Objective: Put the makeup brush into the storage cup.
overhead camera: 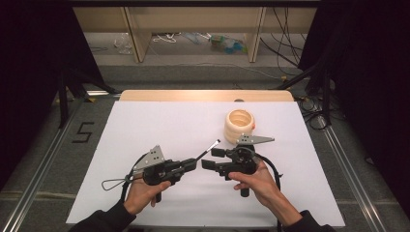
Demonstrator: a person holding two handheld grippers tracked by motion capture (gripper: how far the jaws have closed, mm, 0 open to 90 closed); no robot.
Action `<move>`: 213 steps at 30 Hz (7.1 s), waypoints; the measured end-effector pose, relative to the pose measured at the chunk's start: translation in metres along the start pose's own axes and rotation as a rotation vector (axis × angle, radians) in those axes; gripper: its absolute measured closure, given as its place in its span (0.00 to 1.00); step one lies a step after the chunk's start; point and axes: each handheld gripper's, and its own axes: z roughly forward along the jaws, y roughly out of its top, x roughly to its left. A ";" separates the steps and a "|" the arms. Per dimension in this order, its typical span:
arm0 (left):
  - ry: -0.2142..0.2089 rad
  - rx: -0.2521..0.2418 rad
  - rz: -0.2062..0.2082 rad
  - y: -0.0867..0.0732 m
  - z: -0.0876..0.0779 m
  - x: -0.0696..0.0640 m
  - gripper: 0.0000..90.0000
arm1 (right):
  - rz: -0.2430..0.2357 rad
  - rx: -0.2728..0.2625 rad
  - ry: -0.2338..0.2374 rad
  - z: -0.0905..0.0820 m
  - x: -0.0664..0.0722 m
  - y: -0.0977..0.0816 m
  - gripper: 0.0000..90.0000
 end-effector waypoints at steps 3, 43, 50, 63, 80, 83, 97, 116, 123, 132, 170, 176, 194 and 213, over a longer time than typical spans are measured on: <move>-0.007 -0.006 0.016 0.000 0.000 -0.001 0.93 | -0.003 -0.022 0.013 0.000 0.000 0.000 0.40; -0.052 -0.041 0.049 0.000 0.002 -0.010 0.92 | 0.043 -0.076 0.126 -0.004 0.003 0.003 0.84; -0.070 -0.037 0.066 -0.001 0.002 -0.010 0.92 | 0.041 -0.090 0.160 -0.006 0.004 0.004 0.89; -0.114 -0.014 0.093 -0.003 0.006 -0.007 0.81 | -0.009 -0.067 0.161 -0.007 0.011 0.008 0.93; -0.058 0.061 0.064 -0.006 0.002 0.000 0.42 | -0.161 -0.041 0.033 -0.014 0.008 0.013 0.93; -0.043 0.068 0.047 -0.007 -0.002 0.001 0.39 | -0.157 -0.024 0.011 -0.017 0.008 0.015 0.93; 0.018 0.080 0.080 -0.012 -0.017 0.005 0.33 | -0.248 -0.016 -0.096 -0.029 -0.001 0.022 0.93; 0.072 0.086 0.123 -0.017 -0.035 0.002 0.30 | -0.267 -0.017 -0.210 -0.052 -0.015 0.038 0.93; 0.106 0.097 0.122 -0.018 -0.040 0.001 0.30 | -0.286 0.001 -0.268 -0.061 -0.021 0.045 0.93; 0.126 0.073 0.127 -0.017 -0.047 0.004 0.29 | -0.303 0.012 -0.324 -0.067 -0.028 0.056 0.93; 0.229 0.024 0.143 -0.026 -0.076 0.021 0.27 | -0.339 -0.008 -0.489 -0.074 -0.063 0.104 0.93; 0.226 0.027 0.144 -0.026 -0.075 0.021 0.27 | -0.327 0.000 -0.509 -0.068 -0.075 0.106 0.93; 0.210 0.018 0.150 -0.025 -0.074 0.017 0.26 | -0.305 0.016 -0.548 -0.059 -0.097 0.108 0.93; 0.194 0.026 0.162 -0.025 -0.071 0.015 0.27 | -0.284 0.075 -0.566 -0.043 -0.116 0.096 0.93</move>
